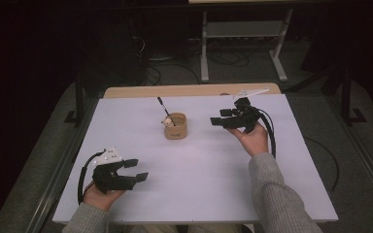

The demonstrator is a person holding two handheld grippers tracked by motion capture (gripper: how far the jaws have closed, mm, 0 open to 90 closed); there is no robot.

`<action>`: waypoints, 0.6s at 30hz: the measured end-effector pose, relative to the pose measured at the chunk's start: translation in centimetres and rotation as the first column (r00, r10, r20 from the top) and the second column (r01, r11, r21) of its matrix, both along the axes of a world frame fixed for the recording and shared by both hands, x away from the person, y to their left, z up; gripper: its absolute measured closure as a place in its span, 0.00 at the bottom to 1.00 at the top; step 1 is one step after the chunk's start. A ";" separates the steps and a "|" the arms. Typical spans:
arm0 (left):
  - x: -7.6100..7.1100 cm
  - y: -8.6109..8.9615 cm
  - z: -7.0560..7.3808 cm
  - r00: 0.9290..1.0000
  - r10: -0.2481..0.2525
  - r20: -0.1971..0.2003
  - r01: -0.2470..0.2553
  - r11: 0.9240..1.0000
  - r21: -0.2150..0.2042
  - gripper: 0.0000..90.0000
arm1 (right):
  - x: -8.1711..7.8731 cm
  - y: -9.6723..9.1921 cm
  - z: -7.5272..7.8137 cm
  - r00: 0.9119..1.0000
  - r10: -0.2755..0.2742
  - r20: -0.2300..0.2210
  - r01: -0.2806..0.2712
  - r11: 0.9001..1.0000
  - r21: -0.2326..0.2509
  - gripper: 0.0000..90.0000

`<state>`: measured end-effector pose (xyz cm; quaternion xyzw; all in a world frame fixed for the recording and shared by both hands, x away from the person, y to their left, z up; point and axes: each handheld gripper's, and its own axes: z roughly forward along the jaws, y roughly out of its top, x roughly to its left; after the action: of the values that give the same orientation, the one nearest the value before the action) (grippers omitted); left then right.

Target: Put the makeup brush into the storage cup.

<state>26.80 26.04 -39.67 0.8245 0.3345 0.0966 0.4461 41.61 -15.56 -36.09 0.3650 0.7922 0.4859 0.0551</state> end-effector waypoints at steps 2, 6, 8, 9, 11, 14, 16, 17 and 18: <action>0.0 0.1 0.0 1.000 0.008 -0.003 -0.008 1.000 -0.011 0.36 | -0.2 -0.2 0.0 1.000 -0.001 0.003 0.001 1.000 0.007 0.38; 0.0 0.3 0.2 1.000 0.013 -0.001 -0.013 1.000 -0.013 0.36 | -0.6 -0.7 0.0 1.000 -0.001 0.006 0.001 1.000 0.007 0.36; 0.1 0.4 0.2 1.000 0.010 0.007 -0.010 1.000 -0.012 0.35 | -0.7 -0.9 0.0 1.000 0.002 0.014 -0.002 1.000 0.007 0.36; 0.1 0.4 0.2 1.000 0.011 0.004 -0.011 1.000 -0.010 0.35 | -0.9 -0.9 -0.1 1.000 0.000 0.017 -0.001 1.000 0.006 0.36; 0.1 0.4 0.2 1.000 0.014 0.002 -0.014 1.000 -0.012 0.35 | -1.0 -1.1 -0.1 1.000 0.004 0.010 -0.004 1.000 -0.001 0.35; 0.1 0.4 0.2 1.000 0.015 0.001 -0.015 1.000 -0.014 0.34 | -1.4 -1.3 -0.1 1.000 0.004 0.022 -0.004 1.000 -0.007 0.35; 0.1 0.4 0.2 1.000 0.015 0.000 -0.015 1.000 -0.015 0.34 | -1.7 -1.4 -0.1 1.000 0.006 0.025 -0.006 1.000 -0.007 0.35; 0.1 0.4 0.3 1.000 0.015 -0.002 -0.015 1.000 -0.011 0.34 | -1.7 -1.5 -0.1 1.000 0.007 0.031 -0.007 1.000 -0.009 0.35; 0.1 0.4 0.2 1.000 0.015 -0.001 -0.015 1.000 -0.013 0.34 | -1.9 -1.6 -0.2 1.000 0.004 0.028 -0.004 1.000 -0.006 0.35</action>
<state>26.88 26.46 -39.43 0.8190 0.3416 0.0972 0.4506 39.73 -17.19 -36.28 0.3564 0.7936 0.4886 0.0663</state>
